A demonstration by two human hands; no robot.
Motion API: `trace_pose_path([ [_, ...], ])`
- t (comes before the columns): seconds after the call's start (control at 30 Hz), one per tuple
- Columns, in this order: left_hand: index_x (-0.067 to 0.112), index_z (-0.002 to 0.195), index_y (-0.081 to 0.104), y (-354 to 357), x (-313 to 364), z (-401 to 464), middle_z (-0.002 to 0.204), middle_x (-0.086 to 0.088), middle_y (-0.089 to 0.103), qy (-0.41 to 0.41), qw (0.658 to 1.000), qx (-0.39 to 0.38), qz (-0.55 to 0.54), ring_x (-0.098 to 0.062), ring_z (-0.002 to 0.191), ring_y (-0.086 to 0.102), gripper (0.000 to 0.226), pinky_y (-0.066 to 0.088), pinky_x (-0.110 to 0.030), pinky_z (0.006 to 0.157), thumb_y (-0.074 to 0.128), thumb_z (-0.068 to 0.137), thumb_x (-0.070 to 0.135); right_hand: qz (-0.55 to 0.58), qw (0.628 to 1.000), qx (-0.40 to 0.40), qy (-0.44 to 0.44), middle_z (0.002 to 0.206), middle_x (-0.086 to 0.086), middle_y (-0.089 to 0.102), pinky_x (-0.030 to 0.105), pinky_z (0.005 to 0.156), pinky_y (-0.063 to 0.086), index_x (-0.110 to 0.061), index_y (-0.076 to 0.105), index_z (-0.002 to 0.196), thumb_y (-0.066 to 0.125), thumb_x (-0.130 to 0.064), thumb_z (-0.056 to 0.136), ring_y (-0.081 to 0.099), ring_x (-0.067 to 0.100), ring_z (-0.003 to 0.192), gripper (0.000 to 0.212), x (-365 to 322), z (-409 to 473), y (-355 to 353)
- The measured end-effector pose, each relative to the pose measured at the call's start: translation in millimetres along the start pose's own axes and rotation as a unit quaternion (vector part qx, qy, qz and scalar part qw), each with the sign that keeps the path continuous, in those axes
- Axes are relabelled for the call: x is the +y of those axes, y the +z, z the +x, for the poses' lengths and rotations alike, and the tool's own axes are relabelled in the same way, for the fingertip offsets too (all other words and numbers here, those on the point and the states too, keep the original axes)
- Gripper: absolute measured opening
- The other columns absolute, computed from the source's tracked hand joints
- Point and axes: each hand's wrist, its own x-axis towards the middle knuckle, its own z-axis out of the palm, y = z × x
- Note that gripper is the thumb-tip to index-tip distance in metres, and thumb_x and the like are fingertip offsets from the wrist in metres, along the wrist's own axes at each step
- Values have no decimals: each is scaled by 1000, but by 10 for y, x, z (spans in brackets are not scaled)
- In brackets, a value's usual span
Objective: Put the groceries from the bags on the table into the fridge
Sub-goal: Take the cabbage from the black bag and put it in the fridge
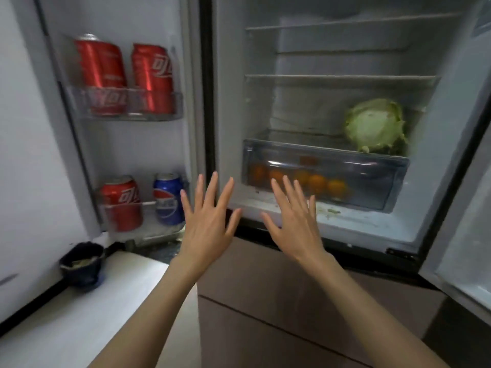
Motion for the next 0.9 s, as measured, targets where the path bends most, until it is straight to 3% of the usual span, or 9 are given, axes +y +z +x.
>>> trace_pose_path([
  [0.2,27,144,22,-664,-949,-1140,154,-10,24,-134,986,-18,96,-36,142,15,58,8,-63,107,26,91,50,81,989,-79,-99,158,-3,-8,46,114,-11,-32,-3,146,36,-56,92,-20,12,139,71,-1269,-374,662],
  [0.4,33,148,10,-1702,-1929,-2404,158,-2,1,-261,947,-37,182,-25,144,-12,68,-13,-51,109,5,85,58,178,956,-119,-202,159,-2,1,47,115,-6,-29,11,150,37,-53,94,-8,16,146,66,-2938,-879,1177],
  [0.53,33,148,11,-2430,-2541,-3233,158,-3,1,-324,917,-54,226,-25,144,-12,68,-10,-55,110,5,85,58,223,932,-129,-253,158,4,14,53,115,4,-24,19,149,18,-62,82,6,23,147,76,-4072,-1276,1422],
  [0.63,35,148,3,-2969,-2992,-3749,158,0,-7,-370,889,-58,263,-23,143,-17,70,-11,-57,109,0,83,59,247,913,-143,-290,158,4,13,51,114,1,-24,18,149,15,-62,81,6,25,147,79,-4904,-1531,1588],
  [0.9,33,148,2,-3842,-3917,-4729,158,-1,-7,-453,838,-31,304,-21,143,-18,73,-12,-55,109,-1,81,61,281,862,-184,-379,159,6,6,51,115,2,-25,9,150,30,-55,91,0,25,147,70,-6605,-1999,2038],
])
